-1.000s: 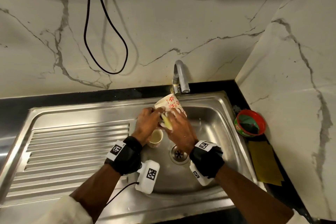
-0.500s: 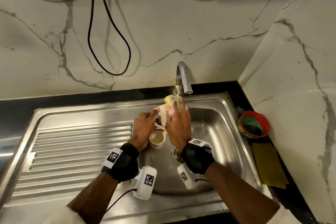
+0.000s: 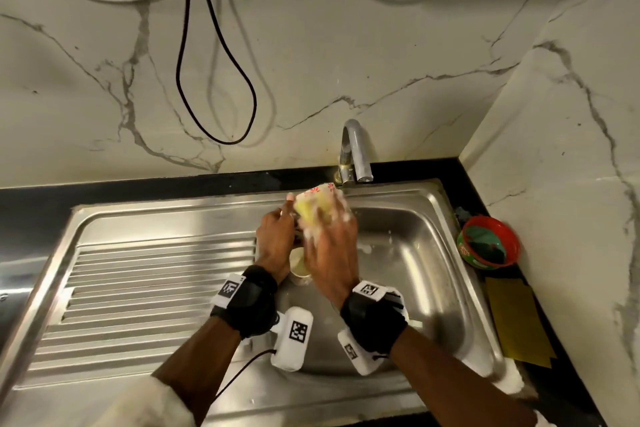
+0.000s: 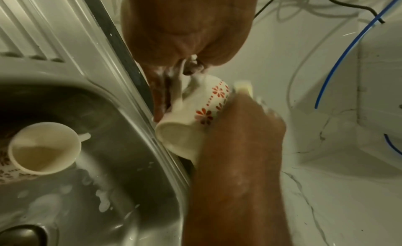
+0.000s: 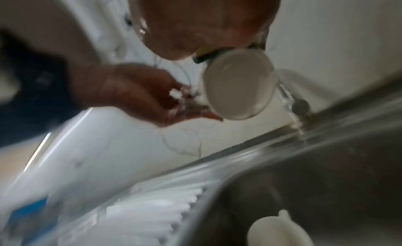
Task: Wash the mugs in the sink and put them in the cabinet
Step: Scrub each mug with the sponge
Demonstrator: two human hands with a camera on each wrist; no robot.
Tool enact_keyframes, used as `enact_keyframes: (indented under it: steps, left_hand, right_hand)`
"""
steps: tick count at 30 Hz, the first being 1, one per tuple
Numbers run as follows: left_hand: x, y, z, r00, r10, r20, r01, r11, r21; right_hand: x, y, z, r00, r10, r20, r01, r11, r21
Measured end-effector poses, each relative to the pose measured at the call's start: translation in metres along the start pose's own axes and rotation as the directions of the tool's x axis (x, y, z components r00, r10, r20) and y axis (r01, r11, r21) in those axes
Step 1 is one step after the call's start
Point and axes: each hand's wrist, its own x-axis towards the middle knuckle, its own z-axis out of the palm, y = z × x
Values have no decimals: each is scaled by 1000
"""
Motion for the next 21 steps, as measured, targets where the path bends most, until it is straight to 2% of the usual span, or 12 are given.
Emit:
enact_keyframes:
  steps: [2, 4, 6, 8, 9, 10, 11, 12, 14, 17, 19, 21]
  left_hand:
    - [-1, -3, 4, 1000, 6, -1, -6, 999, 39]
    - [-7, -2, 8, 997, 66, 44, -66, 998, 0]
    - [-11, 2, 8, 991, 90, 95, -88, 996, -23]
    - [-9, 1, 3, 978, 118, 175, -110, 993, -52]
    - [-9, 1, 0, 971, 120, 206, -112, 992, -50]
    - [-9, -1, -3, 968, 118, 223, -109, 993, -52]
    - [-8, -3, -5, 968, 112, 223, -101, 993, -60]
    - [-7, -6, -7, 973, 108, 203, -94, 993, -75]
    - [-4, -8, -7, 991, 80, 110, -68, 992, -109]
    - [2, -12, -7, 995, -51, -88, 35, 984, -177]
    - [2, -13, -7, 982, -121, -144, 90, 974, -209]
    - [2, -16, -8, 975, -157, -157, 122, 970, -209]
  right_hand:
    - [0, 1, -9, 975, -222, -2, 222, 973, -67]
    - [8, 7, -10, 971, -220, -90, 220, 975, -9]
    - [19, 9, -14, 989, -56, -138, 65, 996, 61]
    - [33, 13, -19, 962, 231, -147, -209, 966, 150]
    - [40, 17, -26, 923, 378, -73, -349, 903, 252]
    - [46, 22, -34, 872, 483, 81, -470, 779, 416]
    - [51, 27, -40, 815, 502, 290, -566, 580, 586]
    - [52, 31, -45, 775, 437, 457, -624, 411, 665]
    - [46, 26, -49, 747, 310, 588, -664, 298, 685]
    - [27, 10, -38, 778, 291, 557, -625, 266, 734]
    - [18, 2, -30, 803, 284, 525, -594, 302, 745]
    - [19, 2, -22, 782, 322, 534, -621, 325, 713]
